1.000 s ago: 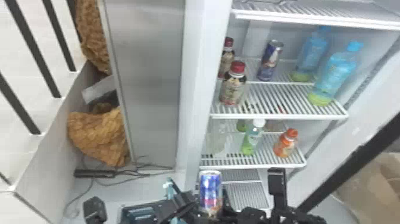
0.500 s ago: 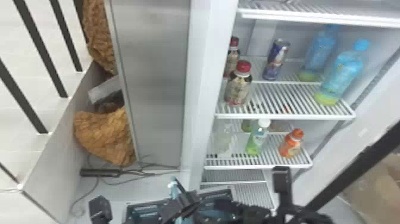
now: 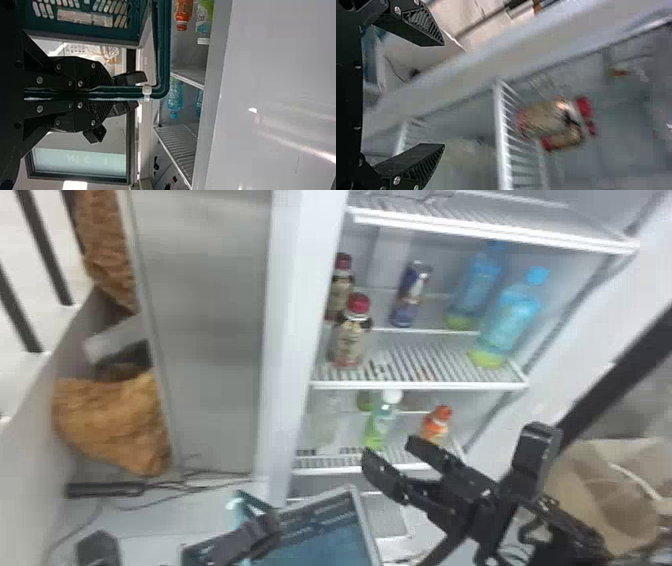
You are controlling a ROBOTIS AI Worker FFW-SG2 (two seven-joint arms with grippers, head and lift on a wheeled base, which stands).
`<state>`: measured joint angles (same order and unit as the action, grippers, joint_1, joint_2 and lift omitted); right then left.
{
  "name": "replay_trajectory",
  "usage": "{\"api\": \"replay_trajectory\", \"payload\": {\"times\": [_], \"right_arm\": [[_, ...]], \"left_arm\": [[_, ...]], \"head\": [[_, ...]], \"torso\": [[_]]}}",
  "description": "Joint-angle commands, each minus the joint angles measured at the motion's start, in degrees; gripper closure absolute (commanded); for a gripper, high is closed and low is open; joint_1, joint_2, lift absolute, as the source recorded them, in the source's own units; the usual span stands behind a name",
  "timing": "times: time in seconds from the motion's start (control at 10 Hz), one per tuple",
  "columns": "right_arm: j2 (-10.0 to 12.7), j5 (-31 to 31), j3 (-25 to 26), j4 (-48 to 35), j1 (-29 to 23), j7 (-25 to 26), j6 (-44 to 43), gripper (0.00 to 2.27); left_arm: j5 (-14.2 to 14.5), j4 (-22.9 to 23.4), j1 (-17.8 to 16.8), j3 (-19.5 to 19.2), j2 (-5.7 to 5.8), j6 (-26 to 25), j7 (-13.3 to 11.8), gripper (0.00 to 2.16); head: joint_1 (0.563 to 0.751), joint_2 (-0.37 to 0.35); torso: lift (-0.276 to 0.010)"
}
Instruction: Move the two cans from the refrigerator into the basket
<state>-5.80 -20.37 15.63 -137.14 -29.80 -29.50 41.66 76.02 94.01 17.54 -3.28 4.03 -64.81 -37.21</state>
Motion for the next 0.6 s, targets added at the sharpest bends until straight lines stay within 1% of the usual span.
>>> {"api": "replay_trajectory", "payload": {"times": [0.0, 0.2, 0.4, 0.5], "right_arm": [[0.79, 0.49, 2.19, -0.46, -0.29, 0.58, -2.85, 0.14], [1.06, 0.60, 2.88, 0.66, -0.29, 1.73, -6.78, 0.14], [1.94, 0.38, 3.34, 4.18, -0.85, 4.27, -15.22, 0.14], [2.46, 0.38, 3.79, 6.99, 0.13, 4.63, -18.32, 0.14]], "left_arm": [[0.08, 0.00, -0.39, 0.09, 0.02, 0.27, -0.05, 1.19], [0.08, 0.00, -0.67, -0.03, 0.02, 0.55, -0.05, 1.19], [0.31, 0.00, -1.09, 0.09, 0.02, 0.97, -0.05, 1.19], [0.42, 0.00, -1.09, -0.14, 0.11, 1.11, -0.05, 1.19]], "head": [[0.695, -0.296], [0.695, -0.342], [0.695, -0.350], [0.695, -0.350]], "torso": [[-0.031], [-0.031], [-0.031], [-0.031]]}}
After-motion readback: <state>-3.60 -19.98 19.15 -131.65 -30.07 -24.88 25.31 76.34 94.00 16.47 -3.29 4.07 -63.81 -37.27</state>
